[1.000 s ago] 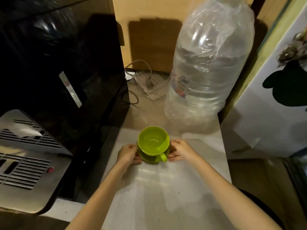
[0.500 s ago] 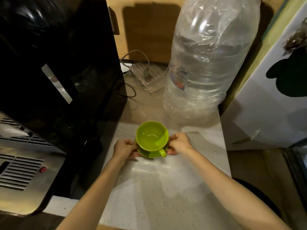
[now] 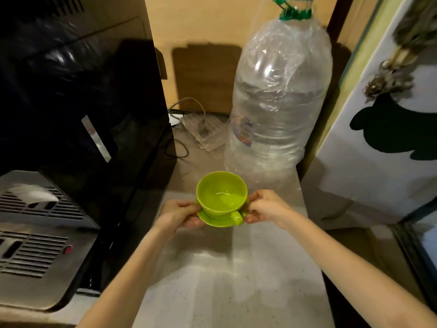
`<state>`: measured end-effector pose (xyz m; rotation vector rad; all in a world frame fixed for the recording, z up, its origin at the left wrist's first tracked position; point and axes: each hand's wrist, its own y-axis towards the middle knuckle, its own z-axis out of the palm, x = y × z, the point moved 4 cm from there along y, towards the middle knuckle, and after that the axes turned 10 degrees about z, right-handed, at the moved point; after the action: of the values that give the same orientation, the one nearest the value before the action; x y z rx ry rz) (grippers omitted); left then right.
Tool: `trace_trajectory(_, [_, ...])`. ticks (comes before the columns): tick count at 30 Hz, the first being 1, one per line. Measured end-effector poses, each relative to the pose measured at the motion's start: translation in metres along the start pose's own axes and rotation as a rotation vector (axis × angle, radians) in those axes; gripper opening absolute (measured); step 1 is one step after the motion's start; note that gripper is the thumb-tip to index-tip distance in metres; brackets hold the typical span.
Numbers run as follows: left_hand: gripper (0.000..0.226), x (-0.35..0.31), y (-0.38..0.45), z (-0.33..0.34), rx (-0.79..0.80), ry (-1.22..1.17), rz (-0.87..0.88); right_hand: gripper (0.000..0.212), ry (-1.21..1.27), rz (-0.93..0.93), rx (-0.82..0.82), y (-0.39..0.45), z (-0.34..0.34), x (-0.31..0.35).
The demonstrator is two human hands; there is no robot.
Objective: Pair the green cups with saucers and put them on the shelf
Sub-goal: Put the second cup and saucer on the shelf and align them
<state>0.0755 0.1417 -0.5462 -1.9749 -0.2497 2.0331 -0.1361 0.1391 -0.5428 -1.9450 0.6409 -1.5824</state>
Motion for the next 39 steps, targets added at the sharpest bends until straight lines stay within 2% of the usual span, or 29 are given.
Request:
trace_trajectory(8, [0.014, -0.094, -0.023, 0.023, 0.055, -0.05, 0.206, 0.023, 0.121, -0.117, 0.031, -0.06, -0.037, 0.066])
trace_trajectory(13, [0.01, -0.161, -0.037, 0.042, 0.056, -0.065, 0.338, 0.018, 0.108, -0.281, 0.008, -0.11, -0.062, 0.118])
trace_trajectory(16, [0.012, -0.205, -0.046, 0.05, 0.055, -0.074, 0.44, 0.009, 0.172, -0.382, 0.006, -0.144, -0.074, 0.152])
trace_trajectory(19, [0.015, -0.249, -0.054, 0.056, 0.048, -0.114, 0.523, 0.012, 0.248, -0.481, 0.01, -0.174, -0.083, 0.185])
trace_trajectory(26, [0.012, -0.342, -0.075, 0.066, 0.132, -0.253, 0.599, 0.018, 0.315, -0.661, -0.015, -0.244, -0.102, 0.258])
trace_trajectory(32, [0.013, -0.406, -0.094, 0.069, 0.17, -0.282, 0.687, 0.014, 0.355, -0.704, -0.041, -0.279, -0.111, 0.3])
trace_trajectory(39, [0.017, -0.468, -0.104, 0.071, 0.219, -0.298, 0.735, 0.017, 0.403, -0.868, -0.074, -0.323, -0.123, 0.353])
